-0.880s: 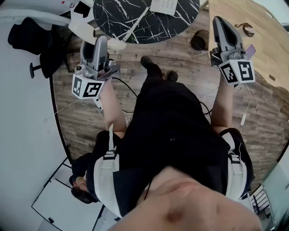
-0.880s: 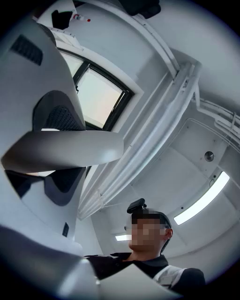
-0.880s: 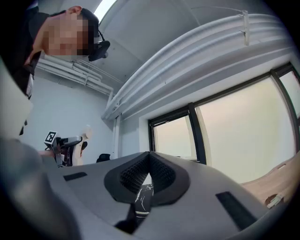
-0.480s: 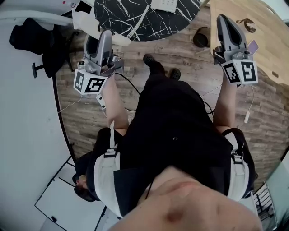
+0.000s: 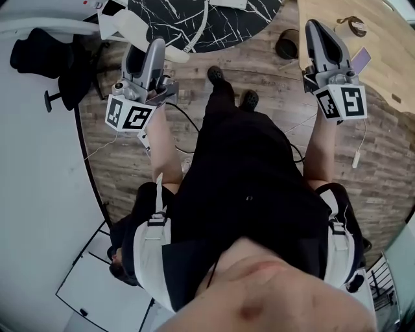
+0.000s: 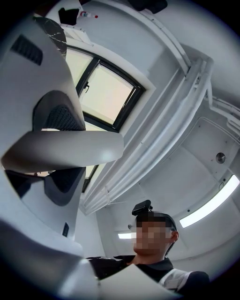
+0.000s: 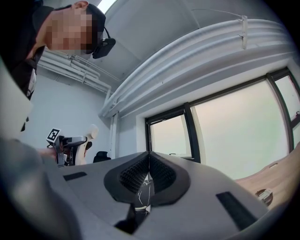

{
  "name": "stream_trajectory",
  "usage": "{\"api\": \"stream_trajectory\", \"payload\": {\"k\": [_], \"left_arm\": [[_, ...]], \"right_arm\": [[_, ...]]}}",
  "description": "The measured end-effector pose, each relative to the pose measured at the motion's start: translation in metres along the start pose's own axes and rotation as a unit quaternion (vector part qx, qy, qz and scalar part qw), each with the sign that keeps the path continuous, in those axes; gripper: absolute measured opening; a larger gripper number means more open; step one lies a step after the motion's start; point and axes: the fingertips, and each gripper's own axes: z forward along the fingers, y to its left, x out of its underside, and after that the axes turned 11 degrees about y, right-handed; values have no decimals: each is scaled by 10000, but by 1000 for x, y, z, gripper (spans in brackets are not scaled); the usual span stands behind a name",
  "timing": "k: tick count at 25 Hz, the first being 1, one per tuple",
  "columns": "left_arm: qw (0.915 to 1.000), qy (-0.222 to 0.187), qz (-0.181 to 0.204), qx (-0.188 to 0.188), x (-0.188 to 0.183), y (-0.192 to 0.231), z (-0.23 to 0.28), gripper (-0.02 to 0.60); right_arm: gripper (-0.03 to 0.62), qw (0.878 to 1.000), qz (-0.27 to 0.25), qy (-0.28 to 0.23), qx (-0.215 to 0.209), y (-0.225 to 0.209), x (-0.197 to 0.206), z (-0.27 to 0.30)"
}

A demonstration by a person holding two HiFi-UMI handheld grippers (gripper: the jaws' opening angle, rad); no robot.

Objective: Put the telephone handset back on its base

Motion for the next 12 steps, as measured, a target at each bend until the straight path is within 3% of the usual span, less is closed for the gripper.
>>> {"api": "stream_trajectory", "payload": {"k": [12], "left_arm": [[9991,336,-147,235,17,36,48,229]], "right_arm": [[31,9995,85,214,211,-19,16,33]]}}
